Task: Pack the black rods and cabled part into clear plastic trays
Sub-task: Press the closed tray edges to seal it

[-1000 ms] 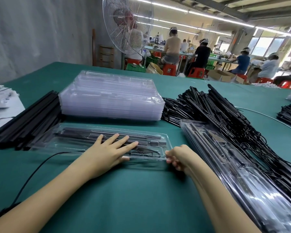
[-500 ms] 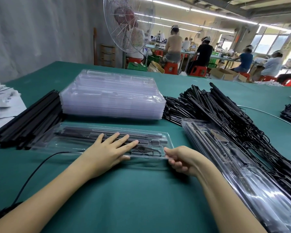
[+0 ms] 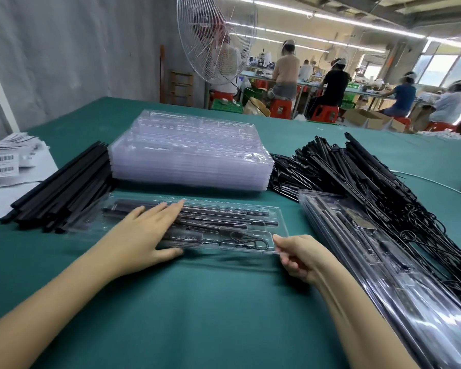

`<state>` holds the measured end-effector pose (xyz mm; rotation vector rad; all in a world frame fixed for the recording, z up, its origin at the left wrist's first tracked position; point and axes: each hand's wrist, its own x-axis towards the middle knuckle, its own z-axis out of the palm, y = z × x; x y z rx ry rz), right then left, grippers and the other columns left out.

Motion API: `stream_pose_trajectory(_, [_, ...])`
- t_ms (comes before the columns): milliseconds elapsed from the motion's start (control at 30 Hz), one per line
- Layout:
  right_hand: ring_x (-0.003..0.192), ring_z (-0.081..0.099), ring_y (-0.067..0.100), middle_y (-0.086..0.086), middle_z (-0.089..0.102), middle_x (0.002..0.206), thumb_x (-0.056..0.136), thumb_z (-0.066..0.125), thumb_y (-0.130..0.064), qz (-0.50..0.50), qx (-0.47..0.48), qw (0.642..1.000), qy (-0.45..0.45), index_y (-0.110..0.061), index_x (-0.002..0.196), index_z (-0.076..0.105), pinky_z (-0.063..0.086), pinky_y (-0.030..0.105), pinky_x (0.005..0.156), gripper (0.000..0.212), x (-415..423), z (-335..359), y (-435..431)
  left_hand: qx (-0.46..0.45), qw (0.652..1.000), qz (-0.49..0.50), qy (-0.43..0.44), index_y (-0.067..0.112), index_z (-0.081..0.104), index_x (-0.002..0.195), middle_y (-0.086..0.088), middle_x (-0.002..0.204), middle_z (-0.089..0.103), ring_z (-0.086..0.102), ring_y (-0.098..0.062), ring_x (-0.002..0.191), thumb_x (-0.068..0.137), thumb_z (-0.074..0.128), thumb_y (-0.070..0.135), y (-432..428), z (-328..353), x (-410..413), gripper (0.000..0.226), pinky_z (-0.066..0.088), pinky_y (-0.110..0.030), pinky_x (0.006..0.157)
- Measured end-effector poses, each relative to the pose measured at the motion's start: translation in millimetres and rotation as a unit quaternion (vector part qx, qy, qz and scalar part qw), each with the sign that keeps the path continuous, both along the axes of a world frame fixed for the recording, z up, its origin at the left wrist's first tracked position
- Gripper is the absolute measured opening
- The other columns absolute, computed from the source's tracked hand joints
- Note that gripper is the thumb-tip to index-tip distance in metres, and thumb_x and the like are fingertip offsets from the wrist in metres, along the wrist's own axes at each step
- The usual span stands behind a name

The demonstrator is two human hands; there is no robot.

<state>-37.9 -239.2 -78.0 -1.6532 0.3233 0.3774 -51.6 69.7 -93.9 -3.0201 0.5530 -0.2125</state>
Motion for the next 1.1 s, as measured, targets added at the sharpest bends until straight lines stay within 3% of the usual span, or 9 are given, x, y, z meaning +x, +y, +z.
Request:
stream_pose_trajectory(200, [0.022, 0.026, 0.006, 0.002, 0.041, 0.036, 0.094, 0.055, -0.019, -0.017, 0.018, 1.0, -0.01, -0.007, 0.064, 0.045, 0.018, 0.007, 0.029, 0.034, -2.3, -1.4, 0.5, 0.052, 0.998, 0.013, 0.021, 0.025, -0.014, 0.149, 0.011, 0.157, -0.014, -0.02, -0.003, 0.138, 0.1, 0.026, 0.05, 11.0, -7.0, 3.1, 0.068, 0.001, -0.03, 0.118])
stream_pose_trajectory(400, [0.024, 0.029, 0.006, 0.002, 0.043, 0.038, 0.093, 0.056, -0.023, -0.023, 0.015, 0.999, -0.023, -0.009, 0.064, 0.046, 0.019, 0.007, 0.028, 0.034, -3.0, -2.6, -0.1, 0.081, 0.996, 0.023, 0.02, 0.017, -0.019, 0.148, 0.001, 0.159, -0.016, -0.015, -0.015, 0.145, 0.102, 0.02, 0.044, 6.2, -12.2, 0.8, 0.067, 0.001, -0.036, 0.118])
stream_pose_trajectory(567, [0.029, 0.042, 0.008, 0.007, 0.05, 0.046, 0.093, 0.057, -0.017, -0.034, 0.018, 0.998, -0.044, -0.005, 0.068, 0.049, 0.025, 0.013, 0.028, 0.028, -3.3, -4.3, 2.1, -0.054, 0.996, 0.001, 0.069, 0.034, -0.033, 0.135, 0.017, 0.152, -0.025, -0.032, -0.001, 0.134, 0.093, 0.04, 0.057, 13.4, 0.6, -2.9, 0.087, -0.007, -0.029, 0.116])
stream_pose_trajectory(633, [0.031, 0.045, 0.007, 0.008, 0.049, 0.054, 0.092, 0.058, -0.013, -0.047, 0.02, 0.997, -0.065, -0.003, 0.069, 0.052, 0.028, 0.014, 0.029, 0.026, -2.4, -5.2, 1.4, -0.103, 0.994, -0.006, 0.037, 0.038, -0.029, 0.137, 0.019, 0.151, -0.023, -0.023, -0.002, 0.14, 0.084, 0.057, 0.059, 28.7, 7.2, -11.8, 0.104, -0.003, -0.027, 0.116])
stream_pose_trajectory(700, [0.032, 0.044, 0.006, 0.007, 0.047, 0.057, 0.092, 0.057, -0.009, -0.06, 0.019, 0.995, -0.081, 0.0, 0.069, 0.055, 0.029, 0.015, 0.03, 0.025, -0.1, -5.3, -2.0, -0.125, 0.991, 0.037, -0.012, 0.034, -0.008, 0.149, 0.01, 0.158, 0.006, 0.008, -0.013, 0.145, 0.071, 0.073, 0.054, 53.5, 7.8, -20.8, 0.114, 0.015, -0.03, 0.116])
stream_pose_trajectory(800, [0.031, 0.043, 0.005, 0.007, 0.049, 0.059, 0.091, 0.057, -0.006, -0.071, -0.007, 0.994, -0.088, 0.004, 0.075, 0.06, 0.029, 0.014, 0.03, 0.02, 3.8, -5.4, -9.2, -0.205, 0.967, 0.151, -0.029, 0.036, 0.048, 0.122, 0.007, 0.114, 0.048, 0.045, -0.019, 0.107, 0.056, 0.086, 0.045, 92.1, 8.6, -33.5, 0.078, 0.042, -0.036, 0.094])
stream_pose_trajectory(867, [0.03, 0.041, 0.004, 0.007, 0.049, 0.059, 0.091, 0.057, -0.005, -0.081, -0.016, 0.993, -0.087, 0.005, 0.076, 0.061, 0.027, 0.013, 0.029, 0.018, 5.7, -6.8, -13.6, -0.243, 0.949, 0.201, -0.015, 0.035, 0.052, 0.088, 0.011, 0.084, 0.056, 0.054, -0.011, 0.077, 0.052, 0.091, 0.032, 112.8, 10.0, -38.6, 0.053, 0.044, -0.029, 0.07])
stream_pose_trajectory(933, [0.029, 0.04, 0.004, 0.007, 0.047, 0.058, 0.091, 0.057, -0.004, -0.093, -0.017, 0.991, -0.09, 0.004, 0.073, 0.061, 0.025, 0.012, 0.029, 0.02, 7.6, -8.2, -15.8, -0.246, 0.935, 0.256, 0.008, 0.029, 0.054, 0.082, 0.009, 0.062, 0.061, 0.057, -0.006, 0.062, 0.053, 0.089, 0.031, 124.1, 10.1, -43.6, 0.046, 0.043, -0.029, 0.06])
stream_pose_trajectory(1100, [0.028, 0.04, 0.003, 0.007, 0.048, 0.059, 0.091, 0.056, -0.003, -0.1, -0.013, 0.991, -0.085, 0.004, 0.073, 0.06, 0.025, 0.012, 0.029, 0.02, 8.6, -9.8, -15.8, -0.255, 0.923, 0.266, 0.111, 0.032, 0.052, 0.081, 0.012, 0.062, 0.065, 0.058, 0.001, 0.054, 0.047, 0.071, 0.074, 103.3, -4.7, -63.0, 0.058, 0.043, -0.024, 0.055])
